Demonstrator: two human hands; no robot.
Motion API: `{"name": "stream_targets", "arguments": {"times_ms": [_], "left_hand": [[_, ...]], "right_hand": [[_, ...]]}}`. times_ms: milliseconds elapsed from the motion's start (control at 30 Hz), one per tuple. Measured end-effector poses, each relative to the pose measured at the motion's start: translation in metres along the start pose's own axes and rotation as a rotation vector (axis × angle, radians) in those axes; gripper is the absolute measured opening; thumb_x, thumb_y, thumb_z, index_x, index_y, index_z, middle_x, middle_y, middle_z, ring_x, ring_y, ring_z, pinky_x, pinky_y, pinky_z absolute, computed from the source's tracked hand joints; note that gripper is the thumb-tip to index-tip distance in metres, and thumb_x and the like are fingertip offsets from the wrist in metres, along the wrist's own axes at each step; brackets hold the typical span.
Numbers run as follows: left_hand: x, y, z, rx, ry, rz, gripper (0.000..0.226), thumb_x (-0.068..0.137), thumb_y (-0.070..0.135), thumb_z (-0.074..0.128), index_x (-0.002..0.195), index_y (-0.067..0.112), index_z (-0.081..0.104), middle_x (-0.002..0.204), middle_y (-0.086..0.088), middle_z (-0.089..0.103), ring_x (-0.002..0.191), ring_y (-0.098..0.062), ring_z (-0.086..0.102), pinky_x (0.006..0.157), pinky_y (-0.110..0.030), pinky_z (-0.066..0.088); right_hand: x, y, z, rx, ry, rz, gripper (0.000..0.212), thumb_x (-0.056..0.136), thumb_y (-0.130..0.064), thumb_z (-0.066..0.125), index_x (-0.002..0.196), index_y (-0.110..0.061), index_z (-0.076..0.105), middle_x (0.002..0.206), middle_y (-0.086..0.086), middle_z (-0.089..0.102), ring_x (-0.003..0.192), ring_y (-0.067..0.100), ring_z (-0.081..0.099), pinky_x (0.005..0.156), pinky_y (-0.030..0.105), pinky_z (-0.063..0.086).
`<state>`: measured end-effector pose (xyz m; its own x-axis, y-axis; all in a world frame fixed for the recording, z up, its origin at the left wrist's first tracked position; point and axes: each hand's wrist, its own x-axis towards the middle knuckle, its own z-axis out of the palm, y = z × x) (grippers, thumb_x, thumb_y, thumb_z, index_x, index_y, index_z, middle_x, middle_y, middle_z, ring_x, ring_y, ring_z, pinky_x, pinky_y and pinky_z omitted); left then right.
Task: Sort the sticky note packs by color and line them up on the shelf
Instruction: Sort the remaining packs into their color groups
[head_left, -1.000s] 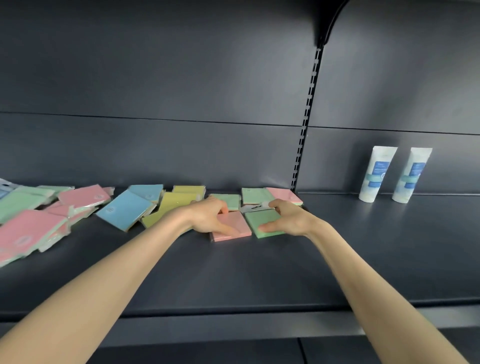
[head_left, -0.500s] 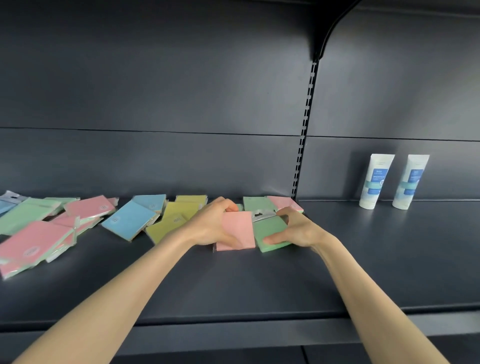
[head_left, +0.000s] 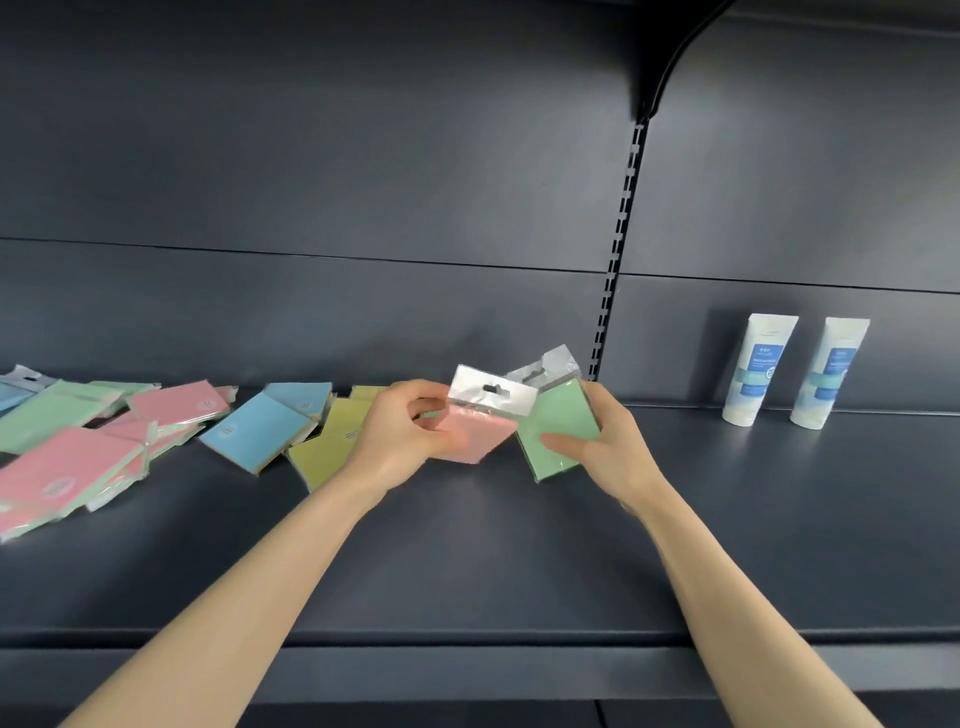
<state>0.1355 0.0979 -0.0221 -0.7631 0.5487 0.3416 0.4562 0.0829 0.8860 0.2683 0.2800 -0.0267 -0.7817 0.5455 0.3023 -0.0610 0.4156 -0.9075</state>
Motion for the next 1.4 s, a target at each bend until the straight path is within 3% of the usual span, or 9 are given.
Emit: {"name": "stream_targets", "arguments": {"times_ms": [133, 233, 400, 667, 833, 967, 1100, 1233, 1400], "left_hand": [[-0.009, 0.003, -0.006, -0.098, -0.015, -0.021, 0.024, 0.076, 0.015, 0.077, 0.095, 0.008, 0.066, 0.101, -0.018, 0.067, 0.089, -0.021, 0.062, 0.081, -0.033, 0.049], [-0.016, 0.007, -0.013, -0.105, 0.019, -0.044, 0.025, 0.082, 0.027, 0.071, 0.101, 0.014, 0.060, 0.102, -0.010, 0.068, 0.099, -0.029, 0.063, 0.090, -0.047, 0.049], [-0.026, 0.019, -0.040, -0.024, 0.152, 0.041, 0.011, 0.095, 0.022, 0.054, 0.100, 0.013, 0.054, 0.102, -0.012, 0.064, 0.093, -0.026, 0.060, 0.076, -0.034, 0.047], [-0.049, 0.011, -0.112, 0.198, 0.280, 0.113, 0.009, 0.096, 0.023, 0.049, 0.101, 0.017, 0.055, 0.087, 0.007, 0.059, 0.079, -0.009, 0.053, 0.069, -0.022, 0.040], [-0.066, -0.003, -0.174, 0.149, 0.323, 0.068, 0.015, 0.096, 0.026, 0.051, 0.099, 0.012, 0.056, 0.099, -0.018, 0.061, 0.083, -0.024, 0.055, 0.073, -0.034, 0.044], [-0.084, -0.015, -0.228, 0.155, 0.345, 0.003, 0.018, 0.097, 0.026, 0.048, 0.108, 0.014, 0.055, 0.098, -0.004, 0.063, 0.089, -0.017, 0.060, 0.064, -0.030, 0.046], [-0.109, -0.032, -0.293, 0.175, 0.339, 0.019, 0.015, 0.097, 0.024, 0.048, 0.107, 0.017, 0.058, 0.099, 0.002, 0.065, 0.090, -0.013, 0.060, 0.071, -0.023, 0.043], [-0.129, -0.057, -0.364, 0.175, 0.339, -0.022, 0.017, 0.097, 0.027, 0.047, 0.110, 0.020, 0.055, 0.104, 0.004, 0.062, 0.099, -0.016, 0.058, 0.080, -0.028, 0.045], [-0.148, -0.081, -0.436, 0.179, 0.383, -0.036, 0.018, 0.098, 0.026, 0.046, 0.112, 0.019, 0.055, 0.106, 0.009, 0.060, 0.099, -0.009, 0.055, 0.075, -0.017, 0.041]], "right_hand": [[-0.003, -0.007, 0.007, 0.080, -0.006, -0.011, 0.033, 0.081, -0.005, 0.071, 0.108, -0.018, 0.057, 0.105, 0.001, 0.069, 0.097, 0.018, 0.066, 0.083, 0.031, 0.054], [-0.004, -0.012, 0.017, 0.103, -0.010, -0.014, 0.027, 0.084, -0.010, 0.069, 0.107, -0.011, 0.055, 0.106, 0.006, 0.068, 0.096, 0.020, 0.066, 0.078, 0.028, 0.054], [-0.003, -0.032, 0.036, 0.135, -0.025, -0.087, 0.029, 0.088, -0.014, 0.065, 0.111, -0.010, 0.049, 0.103, 0.002, 0.065, 0.086, 0.011, 0.063, 0.061, 0.009, 0.048], [-0.001, -0.074, 0.100, 0.161, -0.124, -0.210, 0.027, 0.083, -0.017, 0.070, 0.099, -0.028, 0.051, 0.106, 0.002, 0.066, 0.099, 0.019, 0.065, 0.080, 0.036, 0.056], [-0.008, -0.101, 0.154, 0.178, -0.177, -0.222, 0.027, 0.083, -0.016, 0.071, 0.097, -0.029, 0.052, 0.101, -0.002, 0.069, 0.091, 0.015, 0.068, 0.074, 0.034, 0.058], [-0.019, -0.119, 0.208, 0.190, -0.197, -0.209, 0.027, 0.082, -0.012, 0.071, 0.095, -0.026, 0.053, 0.098, 0.000, 0.069, 0.089, 0.016, 0.068, 0.072, 0.030, 0.057], [-0.030, -0.138, 0.273, 0.213, -0.204, -0.192, 0.026, 0.082, -0.010, 0.071, 0.096, -0.022, 0.053, 0.097, 0.004, 0.069, 0.088, 0.020, 0.068, 0.070, 0.032, 0.057], [-0.042, -0.159, 0.344, 0.179, -0.237, -0.188, 0.029, 0.082, -0.013, 0.072, 0.102, -0.018, 0.053, 0.101, 0.003, 0.068, 0.093, 0.019, 0.067, 0.075, 0.033, 0.057], [-0.056, -0.182, 0.421, 0.172, -0.279, -0.181, 0.028, 0.082, -0.013, 0.072, 0.100, -0.019, 0.051, 0.092, -0.004, 0.067, 0.085, 0.012, 0.066, 0.067, 0.021, 0.053]]}}
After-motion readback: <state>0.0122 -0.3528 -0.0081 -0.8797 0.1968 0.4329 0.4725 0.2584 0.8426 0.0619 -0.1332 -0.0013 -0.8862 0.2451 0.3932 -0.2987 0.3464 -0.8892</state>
